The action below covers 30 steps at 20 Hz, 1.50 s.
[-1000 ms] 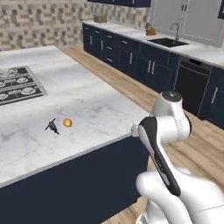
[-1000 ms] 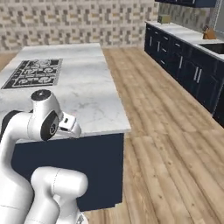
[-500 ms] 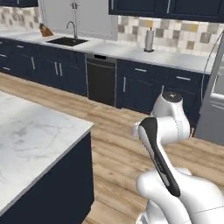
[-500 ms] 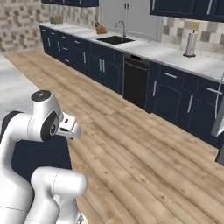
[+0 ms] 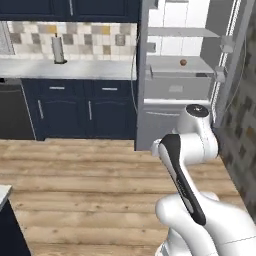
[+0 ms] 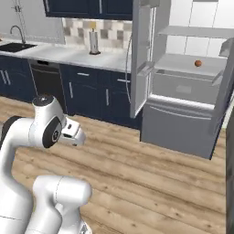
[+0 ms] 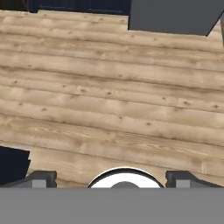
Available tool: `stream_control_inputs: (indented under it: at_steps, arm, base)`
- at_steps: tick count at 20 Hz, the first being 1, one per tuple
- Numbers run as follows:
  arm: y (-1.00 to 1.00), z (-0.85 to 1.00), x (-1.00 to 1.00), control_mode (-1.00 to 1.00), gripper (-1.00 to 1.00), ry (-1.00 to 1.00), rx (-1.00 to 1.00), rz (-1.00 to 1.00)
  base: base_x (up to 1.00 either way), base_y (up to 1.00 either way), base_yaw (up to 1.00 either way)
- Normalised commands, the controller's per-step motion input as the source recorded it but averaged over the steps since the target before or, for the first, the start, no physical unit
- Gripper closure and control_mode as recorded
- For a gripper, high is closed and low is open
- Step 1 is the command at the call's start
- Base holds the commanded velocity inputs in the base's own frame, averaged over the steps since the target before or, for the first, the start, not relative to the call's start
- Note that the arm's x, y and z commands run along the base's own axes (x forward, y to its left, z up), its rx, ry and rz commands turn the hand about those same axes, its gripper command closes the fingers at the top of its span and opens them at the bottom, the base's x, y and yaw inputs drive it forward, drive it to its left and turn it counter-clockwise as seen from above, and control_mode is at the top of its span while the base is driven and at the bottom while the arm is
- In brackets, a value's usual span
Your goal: Open the fridge, remove the mango, onion, and fish, and place them on any counter.
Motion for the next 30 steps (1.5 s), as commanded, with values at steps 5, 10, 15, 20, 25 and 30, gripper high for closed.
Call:
stream_control_inputs:
  at_steps: [5,10,15,20,25,30]
  arm:
    - [0.0,0.0,0.0,1.0,-1.0,0.0,0.0,0.0]
    - [0.0,0.0,0.0,1.0,-1.0,0.0,0.0,0.0]
    - [0.0,0.0,0.0,1.0,-1.0,0.0,0.0,0.0]
    - [0.0,0.0,0.0,1.0,-1.0,0.0,0.0,0.0]
    - [0.0,0.0,0.0,1.0,-1.0,0.0,0.0,0.0]
    - [0.0,0.0,0.0,1.0,-1.0,0.0,0.0,0.0]
  base:
    - [0.89,-0.23,-0.61]
    - [1.0,0.0,-0.43]
    - [1.0,-0.01,-0.12]
    - [1.0,-0.19,0.12]
    - [1.0,-0.55,0.24]
    - [1.0,-0.46,0.23]
